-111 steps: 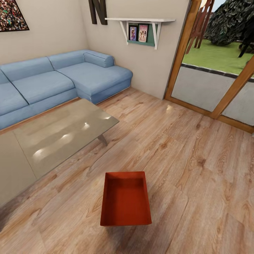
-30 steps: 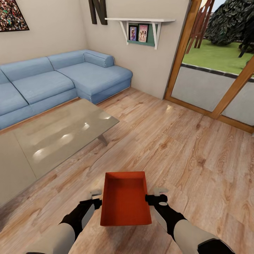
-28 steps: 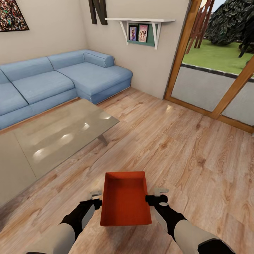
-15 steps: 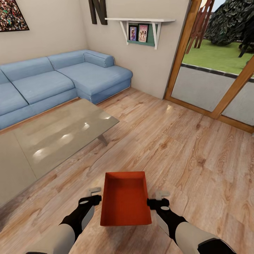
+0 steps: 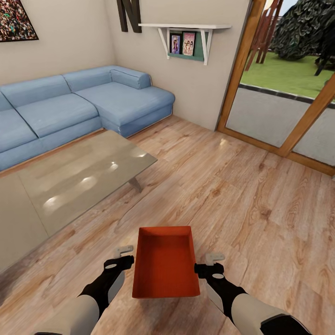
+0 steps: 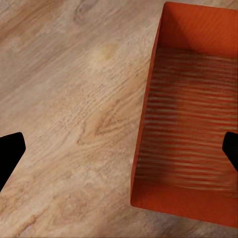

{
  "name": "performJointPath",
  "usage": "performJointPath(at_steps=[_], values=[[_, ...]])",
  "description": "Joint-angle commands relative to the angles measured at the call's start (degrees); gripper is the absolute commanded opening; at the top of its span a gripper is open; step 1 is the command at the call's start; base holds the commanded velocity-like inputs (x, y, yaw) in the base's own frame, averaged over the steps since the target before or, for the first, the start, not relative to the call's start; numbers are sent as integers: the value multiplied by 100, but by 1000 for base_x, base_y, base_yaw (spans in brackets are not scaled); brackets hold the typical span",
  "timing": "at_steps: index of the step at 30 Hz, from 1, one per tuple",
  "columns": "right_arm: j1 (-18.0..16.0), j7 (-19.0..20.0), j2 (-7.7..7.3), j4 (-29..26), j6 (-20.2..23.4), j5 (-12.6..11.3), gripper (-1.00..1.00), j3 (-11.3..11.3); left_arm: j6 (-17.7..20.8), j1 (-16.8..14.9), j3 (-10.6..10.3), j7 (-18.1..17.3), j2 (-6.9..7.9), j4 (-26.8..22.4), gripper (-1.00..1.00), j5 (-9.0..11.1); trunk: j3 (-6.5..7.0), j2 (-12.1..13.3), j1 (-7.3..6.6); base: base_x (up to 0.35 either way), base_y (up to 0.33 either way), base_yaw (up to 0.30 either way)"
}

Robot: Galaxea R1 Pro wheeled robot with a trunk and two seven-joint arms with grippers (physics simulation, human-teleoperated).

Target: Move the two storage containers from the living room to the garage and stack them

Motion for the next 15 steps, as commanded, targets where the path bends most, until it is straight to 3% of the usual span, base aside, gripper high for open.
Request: performJointPath(at_steps=[1, 10, 11, 12, 15], values=[[-4, -21, 2, 7, -21, -55, 100, 49, 29, 0, -15, 29, -3, -11, 100, 48, -4, -2, 0, 0, 0, 0], [-4, -21, 32, 16, -12, -26, 100, 63, 50, 0, -9, 46, -97, -39, 100, 31, -4, -2, 0, 0, 0, 0], [-4, -16, 42, 22, -14, -23, 100, 65, 173, 0, -297, 41, -126, -18, 100, -193, -4, -2, 0, 0, 0, 0], [-4, -15, 40, 23, -14, -22, 100, 64, 244, 0, -433, 39, -137, -15, 100, -277, -4, -2, 0, 0, 0, 0], [-4, -13, 30, 25, -15, -20, 100, 62, 398, 0, -666, 24, -151, -37, 100, -372, -4, -2, 0, 0, 0, 0]])
